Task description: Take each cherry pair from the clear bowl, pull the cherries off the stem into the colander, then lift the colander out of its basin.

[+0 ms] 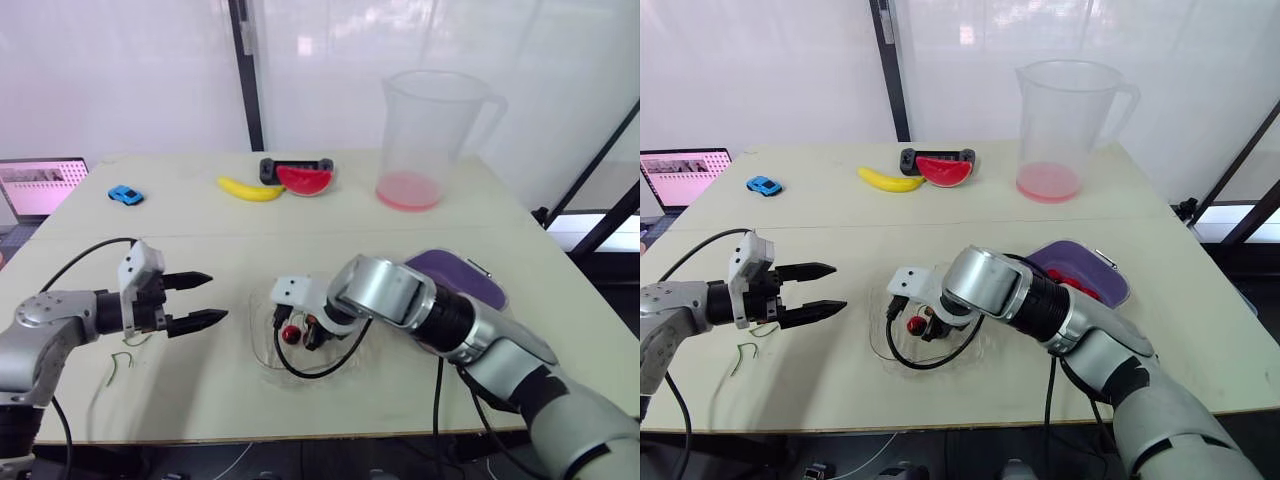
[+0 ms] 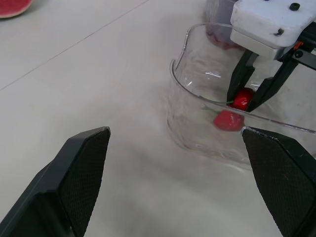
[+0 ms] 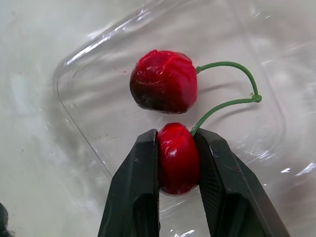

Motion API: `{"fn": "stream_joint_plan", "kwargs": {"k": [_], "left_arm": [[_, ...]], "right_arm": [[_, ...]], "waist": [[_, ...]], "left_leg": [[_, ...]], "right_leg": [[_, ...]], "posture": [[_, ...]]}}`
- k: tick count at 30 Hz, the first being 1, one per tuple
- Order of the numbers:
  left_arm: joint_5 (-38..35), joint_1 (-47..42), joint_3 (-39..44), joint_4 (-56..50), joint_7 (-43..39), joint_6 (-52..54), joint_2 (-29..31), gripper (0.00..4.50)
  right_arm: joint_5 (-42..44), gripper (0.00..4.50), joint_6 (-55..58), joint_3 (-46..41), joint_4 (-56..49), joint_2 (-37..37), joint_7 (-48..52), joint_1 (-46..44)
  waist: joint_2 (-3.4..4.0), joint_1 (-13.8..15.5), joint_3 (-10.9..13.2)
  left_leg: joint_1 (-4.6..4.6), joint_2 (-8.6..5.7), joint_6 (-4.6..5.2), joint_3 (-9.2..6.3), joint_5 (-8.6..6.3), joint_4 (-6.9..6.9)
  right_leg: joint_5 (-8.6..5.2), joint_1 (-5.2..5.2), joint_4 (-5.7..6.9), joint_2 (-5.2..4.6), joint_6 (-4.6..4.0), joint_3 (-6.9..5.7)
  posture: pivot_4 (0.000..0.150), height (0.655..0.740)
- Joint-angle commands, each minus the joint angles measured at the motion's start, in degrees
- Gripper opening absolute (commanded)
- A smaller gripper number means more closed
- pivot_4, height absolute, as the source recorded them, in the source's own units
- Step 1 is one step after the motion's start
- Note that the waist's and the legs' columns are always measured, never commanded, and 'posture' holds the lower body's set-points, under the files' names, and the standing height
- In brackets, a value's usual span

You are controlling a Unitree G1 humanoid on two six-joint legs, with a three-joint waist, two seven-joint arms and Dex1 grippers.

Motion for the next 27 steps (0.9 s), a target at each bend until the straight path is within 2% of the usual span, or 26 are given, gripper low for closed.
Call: {"fn": "stream_joint_plan", "kwargs": {"k": [1,7,13,17,21,23,27], "left_arm": [[-0.9,-0.8,1.7,-1.2,0.1,-0.6,0.0,4.50],[-3.4,-1.2,2.8,-1.9,0.7,1.3,-0.4,4.50],[-11.3,-5.1,6.4,-3.3,4.8,8.7,-2.3,4.50],[-14.2,-9.0,7.3,-3.0,7.0,11.5,-3.2,4.50],[-15.5,-13.4,6.9,-1.9,9.2,13.2,-4.3,4.50],[-14.9,-15.5,5.4,-1.3,9.8,14.0,-4.6,4.50],[-11.4,-19.3,1.1,-1.1,13.2,14.4,-6.3,4.50]], "right_arm": [[1.6,0.88,-0.8,-2.6,-4.1,-1.6,1.6,-2.9],[4.6,0.88,-5.2,-8.6,-10.8,-7.8,6.5,-4.0],[-0.2,0.88,-30.7,-22.0,-15.7,-12.8,6.0,4.9],[0.5,0.88,-36.4,-30.5,-18.7,-18.0,8.0,9.6],[3.8,0.88,-36.6,-37.5,-21.3,-23.1,11.4,12.5],[3.5,0.88,-39.9,-40.7,-20.9,-23.3,10.8,13.8],[-4.6,0.88,-52.2,-39.6,-19.9,-27.2,11.2,18.8]], "waist": [[0.00,0.0,0.0],[0.00,0.1,0.0],[-0.03,0.2,0.0],[-0.04,0.3,0.0],[-0.05,0.2,0.0],[-0.05,0.2,0.0],[-0.05,0.2,0.0]], "left_leg": [[0.00,0.00,0.00,0.00,0.00,0.00],[0.00,0.00,0.01,0.00,0.00,0.01],[-0.02,0.00,0.02,0.01,-0.01,0.03],[-0.02,-0.02,0.03,0.03,-0.02,0.08],[-0.01,0.00,0.03,0.02,-0.02,0.06],[-0.01,0.00,0.04,0.04,-0.02,0.06],[-0.01,0.00,0.04,0.06,-0.02,0.06]], "right_leg": [[0.00,0.00,0.00,0.00,0.00,0.00],[0.00,0.01,-0.01,-0.01,0.00,-0.01],[0.00,0.03,-0.01,-0.01,0.00,-0.01],[0.00,0.08,-0.03,-0.06,0.01,-0.02],[0.00,0.09,-0.03,0.00,0.01,-0.03],[0.00,0.09,-0.04,0.00,0.01,-0.02],[0.00,0.09,-0.04,0.02,0.01,-0.01]], "posture": [[0.150,0.7400],[0.150,0.7400],[0.150,0.7400],[0.150,0.7400],[0.150,0.7400],[0.150,0.7400],[0.150,0.7400]]}}
